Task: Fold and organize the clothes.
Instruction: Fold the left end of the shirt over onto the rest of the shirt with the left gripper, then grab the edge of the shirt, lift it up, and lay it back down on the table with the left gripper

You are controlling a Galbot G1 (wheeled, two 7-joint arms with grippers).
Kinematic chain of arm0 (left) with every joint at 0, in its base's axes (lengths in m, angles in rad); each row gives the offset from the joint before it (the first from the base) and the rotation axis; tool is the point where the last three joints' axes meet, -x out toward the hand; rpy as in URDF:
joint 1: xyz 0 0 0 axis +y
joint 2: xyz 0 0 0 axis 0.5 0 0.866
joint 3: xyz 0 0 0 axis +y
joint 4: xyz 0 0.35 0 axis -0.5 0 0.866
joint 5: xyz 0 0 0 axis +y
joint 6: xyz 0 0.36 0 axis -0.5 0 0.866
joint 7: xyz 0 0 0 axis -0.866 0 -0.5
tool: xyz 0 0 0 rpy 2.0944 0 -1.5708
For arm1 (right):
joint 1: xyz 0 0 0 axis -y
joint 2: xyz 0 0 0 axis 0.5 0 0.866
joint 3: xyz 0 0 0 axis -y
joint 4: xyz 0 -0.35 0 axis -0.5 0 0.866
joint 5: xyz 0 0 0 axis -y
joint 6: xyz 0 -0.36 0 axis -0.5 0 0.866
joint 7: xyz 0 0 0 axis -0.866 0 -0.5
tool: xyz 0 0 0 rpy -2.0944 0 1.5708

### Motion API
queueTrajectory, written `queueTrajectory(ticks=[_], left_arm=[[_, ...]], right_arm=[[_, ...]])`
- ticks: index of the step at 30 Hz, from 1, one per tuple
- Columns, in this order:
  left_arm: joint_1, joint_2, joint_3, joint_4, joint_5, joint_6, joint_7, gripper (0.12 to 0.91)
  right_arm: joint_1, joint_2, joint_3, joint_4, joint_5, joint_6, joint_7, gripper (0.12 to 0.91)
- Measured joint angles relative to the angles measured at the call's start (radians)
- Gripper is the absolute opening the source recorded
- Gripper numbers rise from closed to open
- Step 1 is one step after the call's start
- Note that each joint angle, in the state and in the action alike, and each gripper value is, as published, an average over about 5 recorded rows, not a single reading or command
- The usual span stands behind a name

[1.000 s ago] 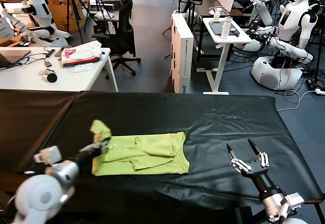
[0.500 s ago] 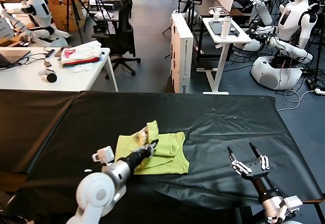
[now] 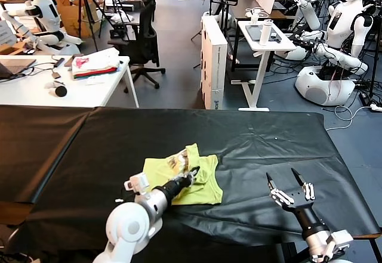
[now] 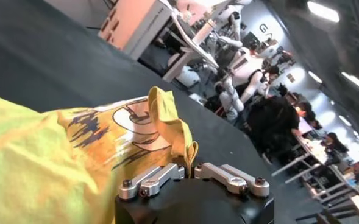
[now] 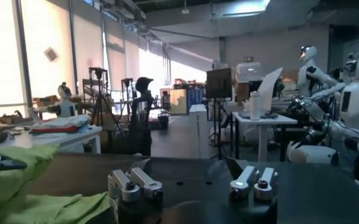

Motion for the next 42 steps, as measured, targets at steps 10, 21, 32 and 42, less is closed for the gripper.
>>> queueTrajectory(ticks=[10, 21, 32, 42], left_arm=[[-0.021, -0.042, 0.015, 0.061, 0.066, 0.000, 0.026, 0.190], [0.007, -0.101, 0.051, 0.114, 0.145, 0.000, 0.058, 0.410], [0.059, -0.153, 0.080, 0.060, 0.173, 0.000, 0.055, 0.901], [0.083, -0.115, -0.025, -0.069, 0.256, 0.000, 0.107, 0.907]], right_arm=[[0.012, 0.002, -0.016, -0.009, -0.014, -0.008, 0.003, 0.907], [0.034, -0.021, -0.043, -0.031, -0.025, -0.021, 0.010, 0.907], [0.092, -0.092, -0.127, -0.065, -0.060, -0.028, 0.002, 0.907], [0.164, -0.273, -0.314, -0.057, -0.263, 0.022, -0.141, 0.907]])
